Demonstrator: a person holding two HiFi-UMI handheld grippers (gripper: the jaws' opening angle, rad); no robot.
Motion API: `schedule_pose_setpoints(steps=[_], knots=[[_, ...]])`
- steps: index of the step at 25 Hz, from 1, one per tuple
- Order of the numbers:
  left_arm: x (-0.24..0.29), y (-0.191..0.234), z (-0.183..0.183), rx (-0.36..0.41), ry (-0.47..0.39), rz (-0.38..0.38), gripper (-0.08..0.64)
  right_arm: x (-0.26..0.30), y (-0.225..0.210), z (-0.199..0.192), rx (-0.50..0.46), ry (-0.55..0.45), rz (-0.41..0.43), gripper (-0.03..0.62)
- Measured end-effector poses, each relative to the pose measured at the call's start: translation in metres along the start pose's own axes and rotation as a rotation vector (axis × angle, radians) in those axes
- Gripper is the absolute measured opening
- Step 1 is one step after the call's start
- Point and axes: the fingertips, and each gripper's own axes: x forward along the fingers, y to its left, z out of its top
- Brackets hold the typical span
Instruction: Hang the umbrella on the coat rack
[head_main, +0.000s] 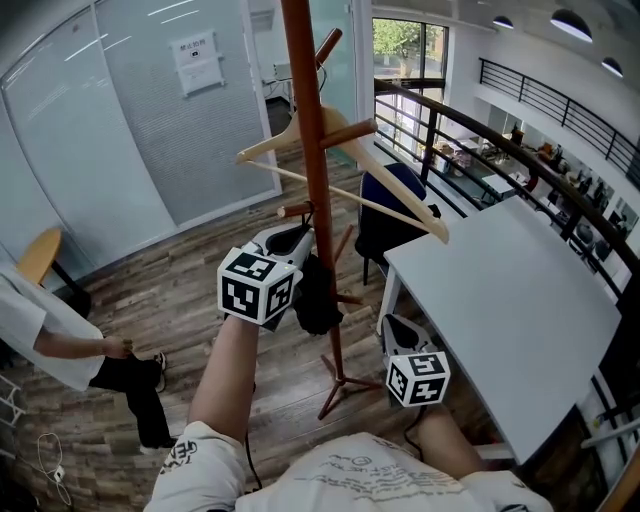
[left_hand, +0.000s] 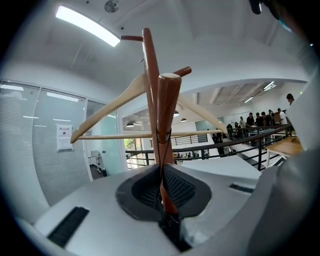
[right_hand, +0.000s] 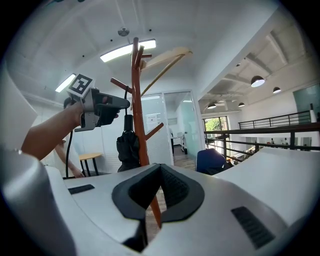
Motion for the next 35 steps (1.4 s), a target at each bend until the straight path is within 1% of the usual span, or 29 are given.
schedule_pose_setpoints(steps=[4, 7, 11, 15, 17, 20, 22, 23, 24, 28, 32, 35], knots=[[-0.006, -0.007, 0.001, 0.017, -0.035, -0.026, 0.015, 0.000, 0.003, -0.002, 0.010, 0.007, 0.005, 0.000], [-0.011, -0.009, 0.002, 0.010, -0.068, -0.028, 0.040, 0.004, 0.008, -0.002, 0.009, 0.010, 0.020, 0.000], [-0.023, -0.014, 0.003, -0.004, -0.117, -0.029, 0.091, 0.007, 0.014, 0.002, 0.005, 0.003, 0.042, 0.000], [-0.046, -0.022, 0.007, -0.009, -0.169, -0.026, 0.092, 0.009, 0.025, 0.013, 0.002, -0.020, 0.067, 0.000], [-0.058, -0.022, 0.008, -0.025, -0.191, 0.008, 0.091, 0.011, 0.029, 0.019, 0.003, -0.031, 0.080, 0.000], [-0.079, -0.019, 0.001, -0.066, -0.223, 0.094, 0.082, 0.012, 0.035, 0.026, 0.009, -0.049, 0.096, 0.000], [-0.091, -0.016, -0.011, -0.085, -0.224, 0.157, 0.040, 0.013, 0.038, 0.031, 0.008, -0.065, 0.107, 0.000], [-0.096, -0.013, -0.019, -0.092, -0.216, 0.189, 0.015, 0.014, 0.041, 0.034, 0.007, -0.074, 0.114, 0.000], [-0.100, -0.011, -0.028, -0.099, -0.205, 0.220, 0.006, 0.015, 0.043, 0.036, 0.006, -0.083, 0.122, 0.000], [-0.112, -0.001, -0.070, -0.138, -0.146, 0.311, 0.005, 0.021, 0.056, 0.044, 0.011, -0.118, 0.163, 0.000], [-0.122, 0.001, -0.113, -0.166, -0.071, 0.370, 0.005, 0.023, 0.066, 0.050, 0.010, -0.155, 0.182, -0.002], [-0.127, 0.003, -0.129, -0.197, -0.048, 0.391, 0.005, 0.023, 0.069, 0.053, -0.019, -0.169, 0.182, -0.002]])
